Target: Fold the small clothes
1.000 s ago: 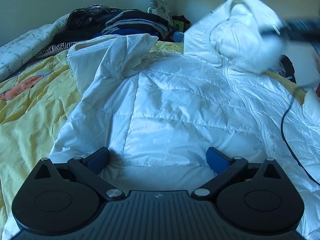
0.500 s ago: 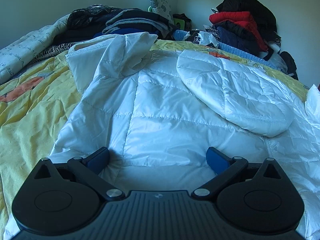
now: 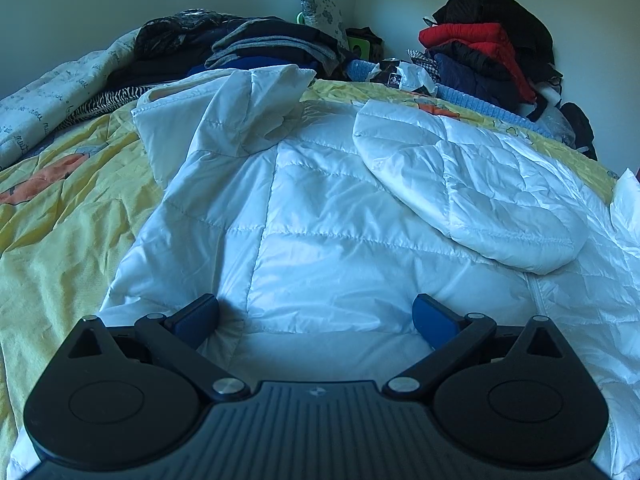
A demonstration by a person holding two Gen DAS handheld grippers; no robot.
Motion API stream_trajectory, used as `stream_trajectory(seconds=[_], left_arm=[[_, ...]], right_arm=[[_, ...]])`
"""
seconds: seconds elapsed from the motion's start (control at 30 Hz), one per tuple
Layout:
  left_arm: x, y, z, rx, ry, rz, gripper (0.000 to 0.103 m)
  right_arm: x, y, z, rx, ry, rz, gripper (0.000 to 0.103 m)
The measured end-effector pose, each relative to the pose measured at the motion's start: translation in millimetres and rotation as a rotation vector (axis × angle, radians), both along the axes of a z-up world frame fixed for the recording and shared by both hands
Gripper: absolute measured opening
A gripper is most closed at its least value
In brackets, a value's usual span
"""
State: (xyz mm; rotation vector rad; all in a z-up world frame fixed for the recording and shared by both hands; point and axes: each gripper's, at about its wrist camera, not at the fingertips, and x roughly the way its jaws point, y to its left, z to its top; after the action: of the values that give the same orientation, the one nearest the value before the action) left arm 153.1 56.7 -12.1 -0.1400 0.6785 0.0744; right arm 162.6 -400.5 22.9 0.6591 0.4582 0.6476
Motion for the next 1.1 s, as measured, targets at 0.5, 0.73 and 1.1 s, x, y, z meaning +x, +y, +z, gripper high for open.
stream_trajectory(seconds=[0.5, 0.73, 1.1], left_arm=[[1.8, -8.9, -1.3, 0.069, 0.025, 0.016, 0.103], [-6.2, -5.2, 26.5, -0.041, 0.001, 0.084, 0.103], [73.2, -24.9, 25.9, -0.437, 0.165, 0.073, 0.103]], right_arm=[[132.7, 61.0, -128.7, 0.431, 0.485, 0.086, 0.029], [124.9, 53.6, -122.1, 0.389, 0.416, 0.075, 0.013], [117.4, 46.8, -123.4, 0.324, 0.442, 0.110, 0.043]])
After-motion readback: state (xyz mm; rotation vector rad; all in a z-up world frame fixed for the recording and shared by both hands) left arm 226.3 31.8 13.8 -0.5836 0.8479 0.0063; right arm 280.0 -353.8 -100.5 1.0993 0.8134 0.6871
